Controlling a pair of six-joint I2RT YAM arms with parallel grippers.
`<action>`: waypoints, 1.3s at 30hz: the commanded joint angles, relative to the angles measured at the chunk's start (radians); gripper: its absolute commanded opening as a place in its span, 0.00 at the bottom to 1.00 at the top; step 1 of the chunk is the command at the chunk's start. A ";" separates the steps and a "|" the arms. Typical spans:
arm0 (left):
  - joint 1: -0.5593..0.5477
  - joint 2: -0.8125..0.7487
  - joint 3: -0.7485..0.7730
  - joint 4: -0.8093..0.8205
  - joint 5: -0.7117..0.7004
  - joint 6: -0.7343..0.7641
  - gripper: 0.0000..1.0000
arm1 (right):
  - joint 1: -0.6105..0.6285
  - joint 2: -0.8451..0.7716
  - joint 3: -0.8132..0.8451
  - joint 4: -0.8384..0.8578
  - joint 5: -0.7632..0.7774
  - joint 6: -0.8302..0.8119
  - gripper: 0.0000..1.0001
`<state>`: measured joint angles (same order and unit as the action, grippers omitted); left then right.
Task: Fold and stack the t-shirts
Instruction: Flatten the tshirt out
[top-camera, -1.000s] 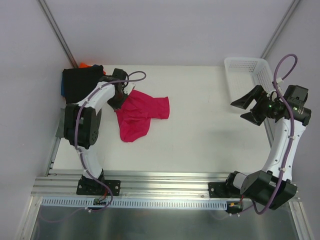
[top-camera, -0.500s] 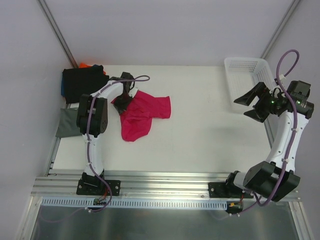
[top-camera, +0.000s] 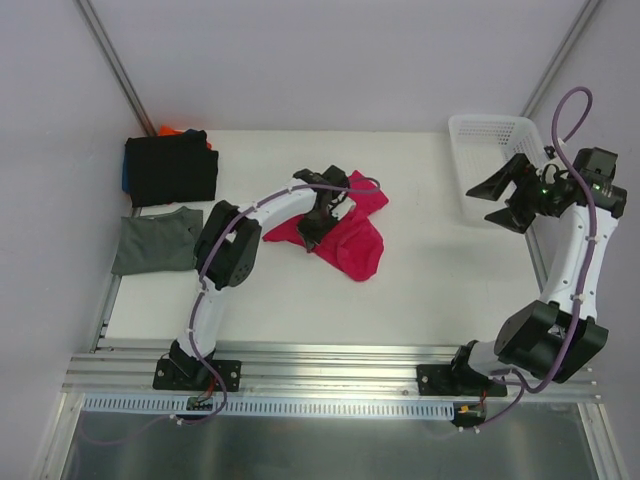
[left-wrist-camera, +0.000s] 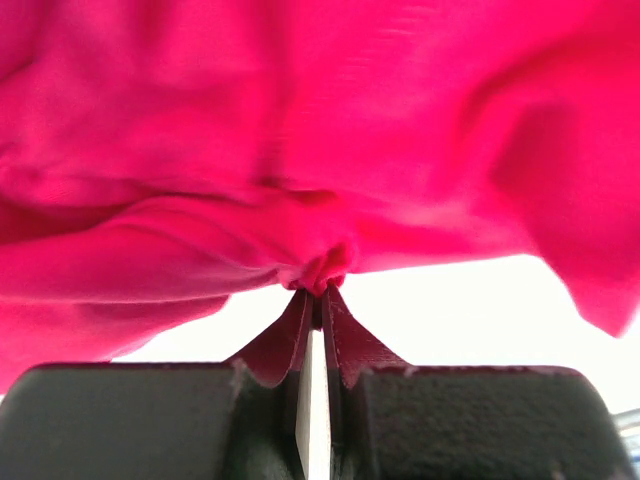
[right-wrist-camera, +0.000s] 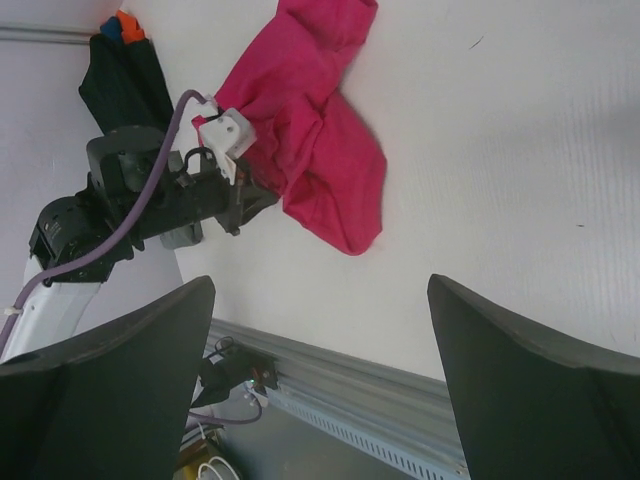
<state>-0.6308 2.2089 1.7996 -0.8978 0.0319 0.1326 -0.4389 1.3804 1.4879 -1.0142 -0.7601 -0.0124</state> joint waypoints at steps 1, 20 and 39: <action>-0.055 -0.026 0.041 -0.053 0.025 -0.050 0.00 | 0.019 0.003 0.049 0.008 -0.044 -0.006 0.92; 0.227 -0.525 0.118 -0.043 0.034 -0.014 0.00 | 0.509 0.402 0.431 -0.001 0.174 -0.207 0.88; 0.298 -0.457 0.100 0.023 0.094 -0.008 0.00 | 0.709 0.814 0.624 -0.104 0.352 -0.469 0.52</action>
<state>-0.3447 1.7592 1.9038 -0.9009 0.1192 0.1009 0.2638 2.1696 2.0396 -1.1156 -0.3573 -0.4683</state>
